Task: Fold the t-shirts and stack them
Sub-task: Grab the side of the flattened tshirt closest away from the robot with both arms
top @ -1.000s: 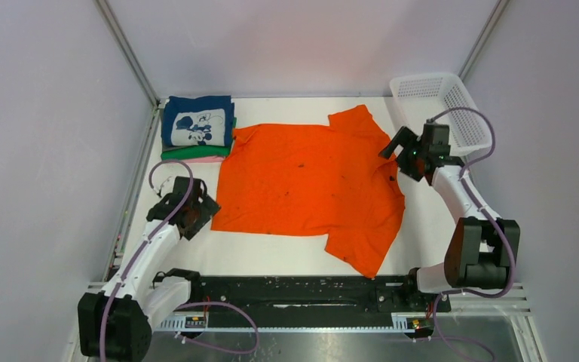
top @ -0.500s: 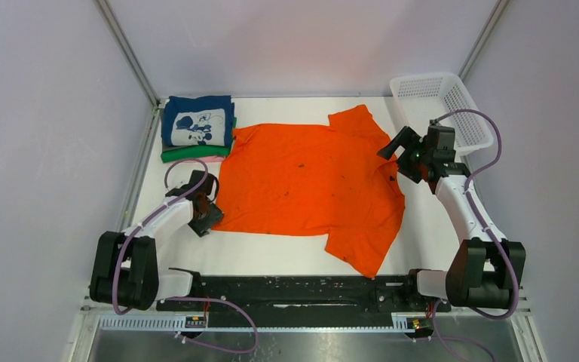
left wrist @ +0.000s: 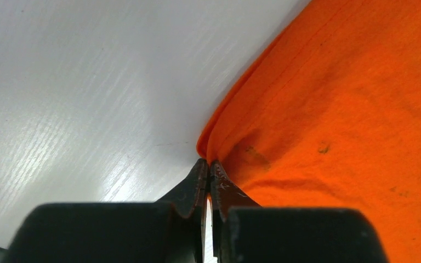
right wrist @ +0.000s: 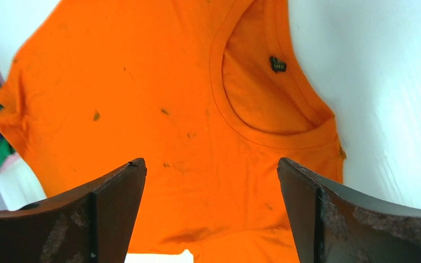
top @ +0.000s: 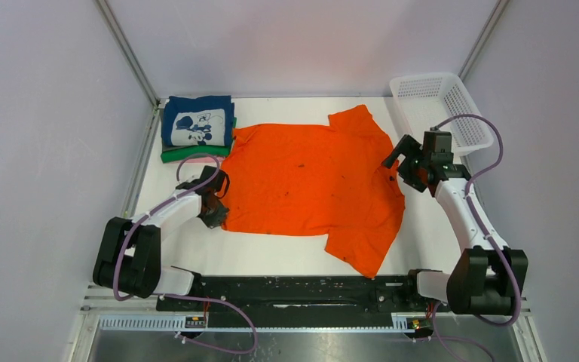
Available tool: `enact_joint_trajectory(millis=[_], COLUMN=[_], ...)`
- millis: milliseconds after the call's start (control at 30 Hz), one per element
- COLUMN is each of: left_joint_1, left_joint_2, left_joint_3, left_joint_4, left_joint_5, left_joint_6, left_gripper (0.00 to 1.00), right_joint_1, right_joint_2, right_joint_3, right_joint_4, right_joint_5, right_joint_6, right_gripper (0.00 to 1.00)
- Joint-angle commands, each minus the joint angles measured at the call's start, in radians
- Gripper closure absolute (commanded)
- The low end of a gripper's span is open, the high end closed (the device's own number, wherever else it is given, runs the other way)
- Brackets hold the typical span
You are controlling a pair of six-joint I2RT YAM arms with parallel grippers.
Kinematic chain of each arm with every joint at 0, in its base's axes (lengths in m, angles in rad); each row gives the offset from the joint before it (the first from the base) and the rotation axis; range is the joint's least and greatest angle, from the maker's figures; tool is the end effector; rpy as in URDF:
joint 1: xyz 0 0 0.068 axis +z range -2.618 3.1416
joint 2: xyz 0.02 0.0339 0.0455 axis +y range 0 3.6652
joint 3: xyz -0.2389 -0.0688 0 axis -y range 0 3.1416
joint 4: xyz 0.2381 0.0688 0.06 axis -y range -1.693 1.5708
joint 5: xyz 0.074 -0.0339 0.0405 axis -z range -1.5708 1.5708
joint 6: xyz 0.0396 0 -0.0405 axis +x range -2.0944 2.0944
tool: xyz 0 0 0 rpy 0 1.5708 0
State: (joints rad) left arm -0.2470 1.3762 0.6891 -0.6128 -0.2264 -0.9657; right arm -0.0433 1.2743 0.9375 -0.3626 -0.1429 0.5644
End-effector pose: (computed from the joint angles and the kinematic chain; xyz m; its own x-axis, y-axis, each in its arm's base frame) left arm 0.2214 -0.0467 0.1348 -0.6795 -0.6552 -0.3301 -0.6660 0.7396 -0.0971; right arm 0.2814 -0.0065 0.2470 -0.5787 0.5550 -0.5975 0.2882 0.8246 0.4868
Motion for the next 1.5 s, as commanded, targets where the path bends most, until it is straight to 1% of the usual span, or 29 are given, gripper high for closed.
enact_joint_trajectory(millis=[0,133,200,267,333,433,500,567,633,867,967,1033,1067,1167,1200,1233,1333,1467], left_joint_1=[-0.003,-0.003,-0.001,-0.001,-0.001,-0.001,-0.001,-0.001,-0.001,-0.001,-0.001,-0.001,-0.001,-0.001,-0.001,-0.001,0.0,0.009], left_joint_2=[-0.066,-0.139,-0.168,-0.188,-0.196,-0.196,-0.198,-0.205,-0.209,-0.216,-0.219,-0.218,-0.218,-0.221,-0.223,-0.226,-0.232,-0.217], left_joint_3=[0.003,-0.002,-0.005,-0.005,-0.004,0.004,0.005,-0.003,-0.009,-0.02,-0.017,-0.016,-0.014,-0.011,-0.01,-0.007,0.007,0.045], left_joint_4=[-0.066,-0.116,-0.132,-0.139,-0.14,-0.146,-0.155,-0.153,-0.152,-0.128,-0.122,-0.112,-0.111,-0.114,-0.113,-0.115,-0.12,-0.123], left_joint_5=[-0.028,-0.044,-0.053,-0.05,-0.048,-0.053,-0.062,-0.067,-0.064,-0.046,-0.043,-0.035,-0.032,-0.037,-0.035,-0.032,-0.029,0.001], left_joint_6=[0.011,0.018,0.019,0.021,0.025,0.031,0.033,0.03,0.027,0.019,0.017,0.021,0.022,0.023,0.024,0.024,0.027,0.046], left_gripper=[1.0,1.0,1.0,1.0,1.0,1.0,1.0,1.0,1.0,1.0,1.0,1.0,1.0,1.0,1.0,1.0,1.0,1.0], right_joint_1=[0.108,0.316,0.404,0.484,0.564,0.685,0.759,0.805,0.819,0.827,0.827,0.827,0.827,0.826,0.827,0.827,0.826,0.806], right_joint_2=[-0.087,-0.134,-0.162,-0.194,-0.213,-0.205,-0.165,-0.11,-0.072,0.045,0.085,0.091,0.093,0.093,0.085,0.072,0.04,0.027], right_joint_3=[0.004,-0.032,-0.084,-0.151,-0.202,-0.262,-0.275,-0.288,-0.306,-0.341,-0.321,-0.322,-0.329,-0.331,-0.326,-0.312,-0.261,-0.16], right_joint_4=[-0.151,-0.371,-0.454,-0.503,-0.524,-0.493,-0.478,-0.457,-0.432,-0.357,-0.359,-0.349,-0.337,-0.338,-0.345,-0.361,-0.409,-0.479], right_joint_5=[0.15,0.253,0.255,0.232,0.181,0.083,0.08,0.082,0.083,0.115,0.159,0.184,0.185,0.201,0.212,0.228,0.26,0.324], right_joint_6=[-0.052,-0.088,-0.078,-0.057,-0.06,-0.075,-0.069,-0.055,-0.033,0.048,0.075,0.092,0.098,0.113,0.116,0.115,0.098,0.04], right_gripper=[0.03,0.05,0.07,0.09,0.1,0.14,0.17,0.21,0.25,0.34,0.39,0.5,0.57,0.85,0.91,0.94,0.95,0.99])
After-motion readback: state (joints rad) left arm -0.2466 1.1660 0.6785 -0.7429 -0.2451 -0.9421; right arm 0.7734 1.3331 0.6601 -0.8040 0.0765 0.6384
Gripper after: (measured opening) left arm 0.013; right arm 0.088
